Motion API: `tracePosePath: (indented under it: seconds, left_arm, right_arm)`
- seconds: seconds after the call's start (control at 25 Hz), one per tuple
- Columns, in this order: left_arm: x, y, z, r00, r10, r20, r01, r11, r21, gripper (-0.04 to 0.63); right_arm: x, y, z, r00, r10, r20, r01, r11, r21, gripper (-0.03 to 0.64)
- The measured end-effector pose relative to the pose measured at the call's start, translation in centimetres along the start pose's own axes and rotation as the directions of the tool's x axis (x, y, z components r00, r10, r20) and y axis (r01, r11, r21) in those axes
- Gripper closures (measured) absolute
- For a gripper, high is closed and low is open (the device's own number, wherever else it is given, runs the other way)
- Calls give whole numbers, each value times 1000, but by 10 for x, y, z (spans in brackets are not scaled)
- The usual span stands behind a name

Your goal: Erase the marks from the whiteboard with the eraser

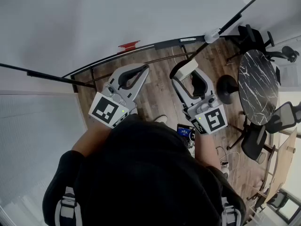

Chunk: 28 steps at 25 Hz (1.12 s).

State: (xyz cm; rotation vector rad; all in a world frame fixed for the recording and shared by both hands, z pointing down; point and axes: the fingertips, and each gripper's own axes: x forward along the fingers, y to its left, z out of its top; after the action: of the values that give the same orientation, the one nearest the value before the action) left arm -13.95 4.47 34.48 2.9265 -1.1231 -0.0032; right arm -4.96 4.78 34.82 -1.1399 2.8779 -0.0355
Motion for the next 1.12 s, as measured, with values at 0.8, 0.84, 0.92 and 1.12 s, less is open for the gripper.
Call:
tracePosePath:
  seconds: [0.8,0.84,0.92,1.12]
  left_arm:
    - [16,-15,1,1000,-11,-8,11,1000,8,591]
    - [18,-20,2,1000,-12,-8,12,1000,8,591]
    - [21,-31,1,1000,-17,-7,17,1000,9,589]
    - [33,-56,-1,1000,-27,-13,27,1000,14,590]
  right_arm:
    - [-16,-8,-11,997,-37,-71,34,998,-43,370]
    - [-21,-9,-11,997,-34,-64,32,999,-39,370]
    - [-30,-9,-11,998,-26,-53,24,999,-27,370]
    - [-52,-19,-12,999,-16,-42,15,1000,-21,368]
